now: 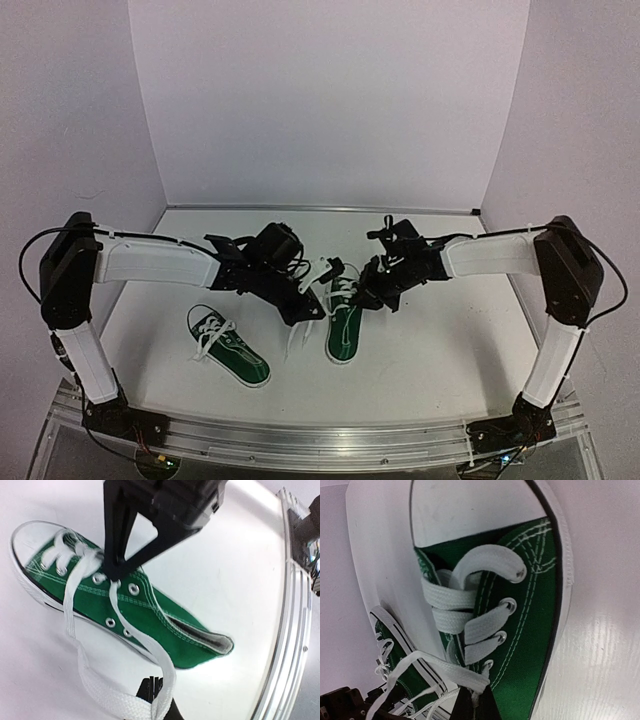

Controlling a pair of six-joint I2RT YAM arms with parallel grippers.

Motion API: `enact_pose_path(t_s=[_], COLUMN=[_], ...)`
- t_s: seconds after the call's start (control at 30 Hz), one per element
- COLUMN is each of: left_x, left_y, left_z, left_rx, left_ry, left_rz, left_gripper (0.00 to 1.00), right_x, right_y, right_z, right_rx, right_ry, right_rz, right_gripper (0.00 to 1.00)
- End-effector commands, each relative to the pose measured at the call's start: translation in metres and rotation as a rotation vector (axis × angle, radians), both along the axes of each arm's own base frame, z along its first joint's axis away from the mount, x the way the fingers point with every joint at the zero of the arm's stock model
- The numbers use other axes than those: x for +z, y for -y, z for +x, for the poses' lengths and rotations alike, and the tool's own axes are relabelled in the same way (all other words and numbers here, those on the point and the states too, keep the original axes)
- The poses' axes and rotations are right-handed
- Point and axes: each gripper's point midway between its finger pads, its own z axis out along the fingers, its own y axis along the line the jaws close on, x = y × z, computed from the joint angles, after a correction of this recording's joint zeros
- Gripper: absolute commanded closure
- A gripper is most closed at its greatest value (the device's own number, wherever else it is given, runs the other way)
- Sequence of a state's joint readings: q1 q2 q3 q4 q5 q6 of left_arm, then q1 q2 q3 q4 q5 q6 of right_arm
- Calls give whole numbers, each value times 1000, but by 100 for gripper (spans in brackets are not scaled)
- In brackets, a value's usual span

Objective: Tie the shoes

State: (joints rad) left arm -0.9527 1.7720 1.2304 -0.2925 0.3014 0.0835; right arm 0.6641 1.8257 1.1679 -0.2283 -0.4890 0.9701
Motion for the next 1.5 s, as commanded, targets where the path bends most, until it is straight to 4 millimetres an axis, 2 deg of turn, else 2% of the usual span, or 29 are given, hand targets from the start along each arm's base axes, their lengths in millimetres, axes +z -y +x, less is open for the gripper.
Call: enact_pose_path(t_s=[0.0,0.1,0.17,0.3,0.43,0.5,0.6,0.67,0.73,0.83,0.93,1.13,1.3,1.47], left_x=[5,7,12,12,-9,-22,-38,-43,-45,-42,-39,-45,-55,-67], left_y=[-3,-4,-6,-18,-43,-60,-87,-103,-119,-136,-132,-107,-83,-74], left_z=[-5,-7,-8,-5,-9,-6,9,19,28,36,37,37,31,48], left_rx=[23,15,6,13,-2,21,78,111,139,160,159,149,136,221], left_ry=[-102,-103,-90,-97,-100,-95,-93,-99,-99,-70,-71,-157,-147,-130], left_rz=[-1,2,1,28,148,201,266,290,311,324,303,232,248,268], left_gripper=[100,100,100,100,99,93,76,59,50,43,40,42,40,42], right_x=[24,33,43,62,67,66,62,60,60,62,59,53,53,51], right_y=[-30,-24,-15,5,17,18,19,20,21,22,24,25,25,28], right_z=[15,15,14,15,11,6,-1,-5,-7,-9,-9,-10,-10,-13], right_rx=[23,41,50,63,111,145,191,221,250,281,293,300,303,306], right_ry=[46,55,68,117,145,147,137,137,142,153,153,136,138,132], right_rz=[129,124,116,121,98,87,73,62,51,37,16,5,-1,-9], right_gripper=[88,65,55,51,51,50,49,48,47,46,46,47,47,47])
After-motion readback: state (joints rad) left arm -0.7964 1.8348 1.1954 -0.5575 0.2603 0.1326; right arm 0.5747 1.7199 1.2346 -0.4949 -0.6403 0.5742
